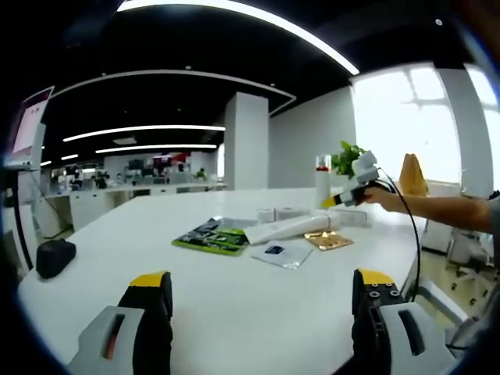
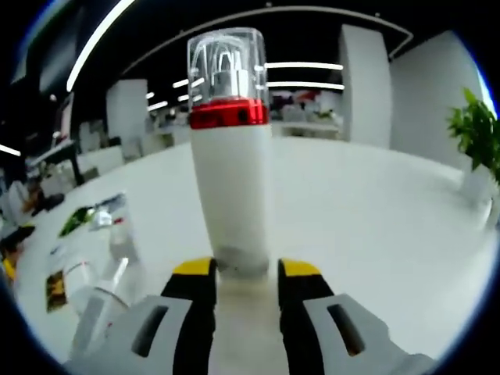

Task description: Arrange the skincare products in the storage area until every visible bottle or jar stands upright without overlapping.

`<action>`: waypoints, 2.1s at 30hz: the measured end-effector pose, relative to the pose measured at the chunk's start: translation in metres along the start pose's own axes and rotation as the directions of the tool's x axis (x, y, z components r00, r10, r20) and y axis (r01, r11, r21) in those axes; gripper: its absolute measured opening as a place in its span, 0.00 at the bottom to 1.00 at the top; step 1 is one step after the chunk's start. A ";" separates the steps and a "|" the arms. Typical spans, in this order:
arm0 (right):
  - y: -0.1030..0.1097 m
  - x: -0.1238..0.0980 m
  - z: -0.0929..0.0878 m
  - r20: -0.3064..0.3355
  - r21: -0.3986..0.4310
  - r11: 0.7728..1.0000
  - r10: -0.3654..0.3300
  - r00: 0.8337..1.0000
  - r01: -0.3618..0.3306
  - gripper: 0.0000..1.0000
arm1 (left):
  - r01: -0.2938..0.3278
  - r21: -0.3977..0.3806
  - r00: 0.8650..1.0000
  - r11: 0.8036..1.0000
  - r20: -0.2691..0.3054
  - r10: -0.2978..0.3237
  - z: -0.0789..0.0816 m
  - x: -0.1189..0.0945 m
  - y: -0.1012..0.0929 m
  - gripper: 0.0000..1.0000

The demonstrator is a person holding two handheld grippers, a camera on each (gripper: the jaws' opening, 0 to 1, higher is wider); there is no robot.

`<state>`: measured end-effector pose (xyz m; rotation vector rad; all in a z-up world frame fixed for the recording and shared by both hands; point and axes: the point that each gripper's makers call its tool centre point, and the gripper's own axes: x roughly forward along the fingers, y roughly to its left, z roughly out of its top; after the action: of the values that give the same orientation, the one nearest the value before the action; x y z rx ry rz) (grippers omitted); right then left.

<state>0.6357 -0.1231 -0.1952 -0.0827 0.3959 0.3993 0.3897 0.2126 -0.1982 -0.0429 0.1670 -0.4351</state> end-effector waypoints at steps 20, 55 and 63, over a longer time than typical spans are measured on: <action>0.008 0.018 0.007 -0.014 -0.006 0.999 -0.039 0.999 0.039 0.26 | 0.002 -0.004 1.000 1.000 0.004 -0.002 0.001 0.000 0.000 0.98; 0.016 0.043 0.014 -0.003 0.029 0.991 -0.131 0.991 0.131 0.26 | 0.000 -0.005 1.000 1.000 0.009 0.000 0.002 0.001 0.000 0.98; 0.019 0.040 0.012 0.013 0.038 0.992 -0.124 0.992 0.123 0.28 | -0.001 -0.006 1.000 1.000 0.006 0.001 0.001 0.001 0.000 0.98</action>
<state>0.6669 -0.0893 -0.1995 -0.0675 0.3813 0.2701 0.3908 0.2123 -0.1971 -0.0499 0.1621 -0.4333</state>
